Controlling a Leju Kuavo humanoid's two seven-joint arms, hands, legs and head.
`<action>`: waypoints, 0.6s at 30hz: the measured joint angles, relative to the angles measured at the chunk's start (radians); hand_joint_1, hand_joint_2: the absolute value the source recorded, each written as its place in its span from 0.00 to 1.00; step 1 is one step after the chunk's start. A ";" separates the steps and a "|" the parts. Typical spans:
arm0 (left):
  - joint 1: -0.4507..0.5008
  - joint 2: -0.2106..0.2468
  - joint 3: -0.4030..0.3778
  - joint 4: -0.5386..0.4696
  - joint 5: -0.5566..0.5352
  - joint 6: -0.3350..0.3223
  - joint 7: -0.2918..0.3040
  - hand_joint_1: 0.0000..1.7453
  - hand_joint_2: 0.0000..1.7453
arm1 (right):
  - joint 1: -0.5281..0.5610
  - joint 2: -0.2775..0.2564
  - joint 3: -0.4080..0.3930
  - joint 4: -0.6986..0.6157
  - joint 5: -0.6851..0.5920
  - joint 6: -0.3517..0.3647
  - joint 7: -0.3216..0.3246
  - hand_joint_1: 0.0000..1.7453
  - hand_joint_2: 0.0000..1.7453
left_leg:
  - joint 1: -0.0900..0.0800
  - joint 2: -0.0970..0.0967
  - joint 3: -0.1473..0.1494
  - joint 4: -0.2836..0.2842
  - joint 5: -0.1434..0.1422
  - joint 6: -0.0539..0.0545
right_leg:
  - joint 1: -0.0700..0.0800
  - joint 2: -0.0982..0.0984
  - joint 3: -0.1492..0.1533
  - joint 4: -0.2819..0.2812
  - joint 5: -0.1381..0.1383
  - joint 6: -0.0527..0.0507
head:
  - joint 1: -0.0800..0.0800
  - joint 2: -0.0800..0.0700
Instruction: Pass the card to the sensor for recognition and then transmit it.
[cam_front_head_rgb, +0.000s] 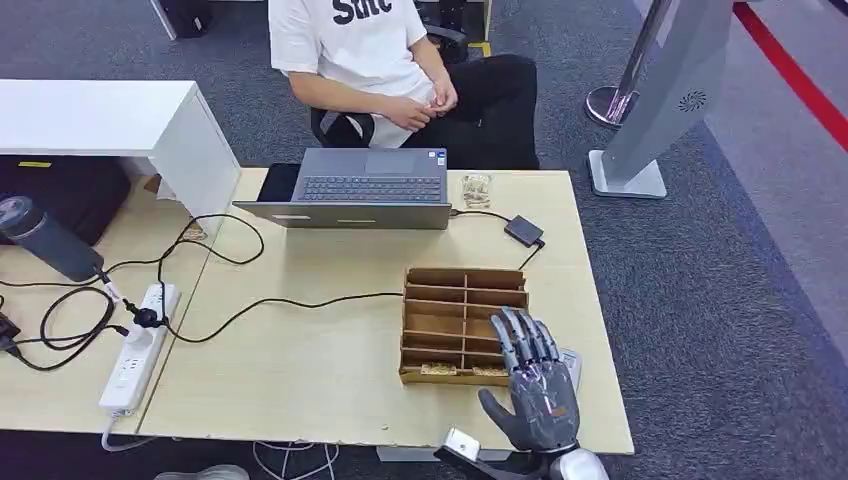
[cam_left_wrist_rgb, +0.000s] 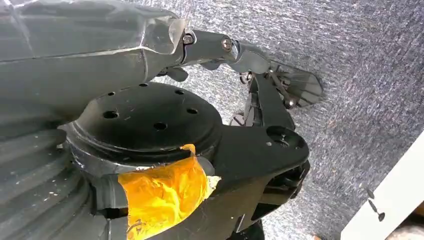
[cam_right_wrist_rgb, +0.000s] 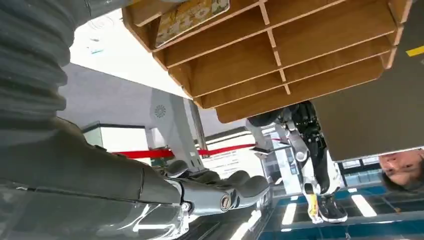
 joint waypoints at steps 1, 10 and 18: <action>0.000 0.000 0.000 0.000 -0.002 -0.001 0.000 0.00 1.00 | -0.001 0.003 -0.003 0.010 0.005 -0.004 -0.001 0.00 1.00 | 0.000 0.000 0.000 0.000 0.000 0.000 | 0.000 0.000 0.000 0.000 0.000 0.000 | 0.000 0.000; 0.000 0.000 0.000 0.000 -0.008 -0.003 0.000 0.00 1.00 | -0.019 0.017 -0.009 0.075 0.006 -0.014 0.001 0.00 1.00 | 0.000 0.000 0.000 0.000 0.000 0.000 | 0.000 0.000 0.000 0.000 0.000 0.000 | 0.000 0.000; 0.000 0.000 0.000 0.000 -0.009 -0.007 0.000 0.00 1.00 | -0.032 0.025 -0.012 0.111 0.006 -0.027 0.002 0.00 1.00 | 0.000 0.000 0.000 0.000 0.000 0.000 | 0.000 0.000 0.000 0.000 0.000 0.000 | 0.000 0.000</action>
